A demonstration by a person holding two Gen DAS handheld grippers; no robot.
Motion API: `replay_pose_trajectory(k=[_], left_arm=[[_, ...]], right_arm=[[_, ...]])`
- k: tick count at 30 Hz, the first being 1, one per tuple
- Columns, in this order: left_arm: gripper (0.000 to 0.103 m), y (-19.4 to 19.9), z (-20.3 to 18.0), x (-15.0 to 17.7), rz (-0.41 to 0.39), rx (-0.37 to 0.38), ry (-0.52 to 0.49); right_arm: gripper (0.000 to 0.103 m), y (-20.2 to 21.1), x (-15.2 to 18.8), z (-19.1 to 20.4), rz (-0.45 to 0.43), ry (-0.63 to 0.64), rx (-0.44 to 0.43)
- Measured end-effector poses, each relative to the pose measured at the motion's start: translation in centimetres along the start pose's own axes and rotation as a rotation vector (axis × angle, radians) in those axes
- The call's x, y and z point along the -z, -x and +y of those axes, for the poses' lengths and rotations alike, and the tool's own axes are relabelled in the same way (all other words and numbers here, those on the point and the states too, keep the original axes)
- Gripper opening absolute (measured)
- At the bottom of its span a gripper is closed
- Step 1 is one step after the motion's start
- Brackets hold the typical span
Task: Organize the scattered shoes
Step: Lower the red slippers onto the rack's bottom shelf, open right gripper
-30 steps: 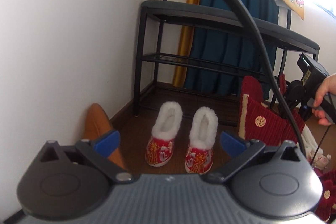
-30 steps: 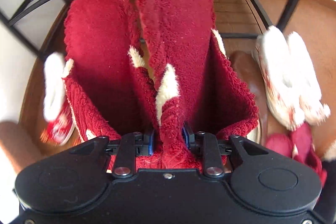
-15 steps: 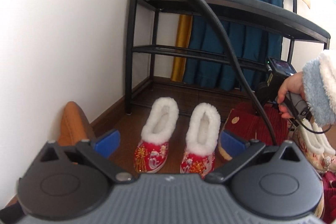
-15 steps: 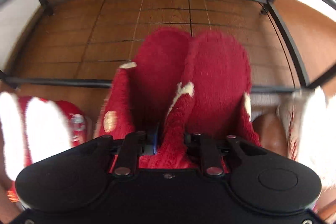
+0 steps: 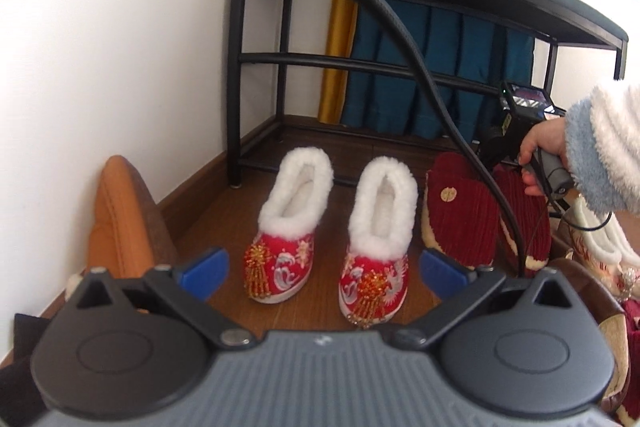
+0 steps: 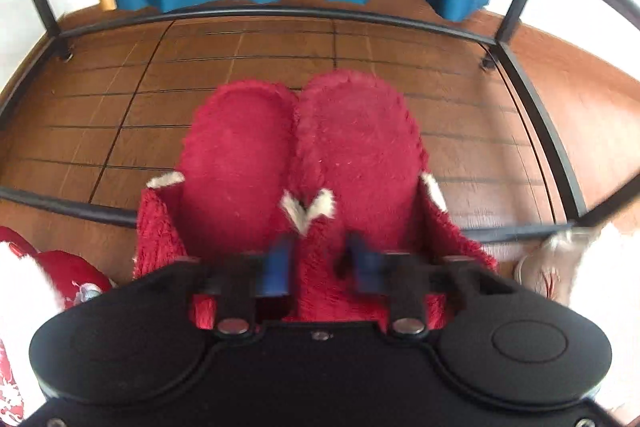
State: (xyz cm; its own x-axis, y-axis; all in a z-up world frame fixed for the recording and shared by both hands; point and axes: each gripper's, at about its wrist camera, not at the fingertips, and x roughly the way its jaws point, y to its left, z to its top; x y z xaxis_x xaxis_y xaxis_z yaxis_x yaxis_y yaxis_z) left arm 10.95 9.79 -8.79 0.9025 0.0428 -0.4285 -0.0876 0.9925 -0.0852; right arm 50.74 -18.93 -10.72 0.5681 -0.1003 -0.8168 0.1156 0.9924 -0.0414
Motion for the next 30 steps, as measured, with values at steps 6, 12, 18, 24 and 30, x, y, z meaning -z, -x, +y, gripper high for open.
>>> replay_pose_trajectory(k=[6, 12, 18, 24, 30], left_arm=[[0.103, 0.7, 0.4, -0.3, -0.015, 0.026, 0.027], [0.103, 1.3, 0.2, -0.4, -0.025, 0.044, 0.028], [0.103, 1.2, 0.0, 0.1, -0.012, 0.049, 0.014], [0.103, 0.1, 0.4, 0.5, 0.012, 0.034, 0.019], [0.103, -0.5, 0.8, 0.8, 0.025, 0.031, 0.035]], right_arm=[[0.090, 6.3, 4.3, -3.3, -0.230, 0.009, -0.153], [0.097, 7.9, 13.4, -2.5, -0.494, 0.272, -0.050], [0.098, 4.4, 16.1, -0.5, -0.523, 0.199, 0.007], [0.102, 1.0, 15.2, 2.5, -0.467, 0.283, 0.149], [0.103, 1.6, 16.2, 2.2, -0.590, 0.286, 0.177]])
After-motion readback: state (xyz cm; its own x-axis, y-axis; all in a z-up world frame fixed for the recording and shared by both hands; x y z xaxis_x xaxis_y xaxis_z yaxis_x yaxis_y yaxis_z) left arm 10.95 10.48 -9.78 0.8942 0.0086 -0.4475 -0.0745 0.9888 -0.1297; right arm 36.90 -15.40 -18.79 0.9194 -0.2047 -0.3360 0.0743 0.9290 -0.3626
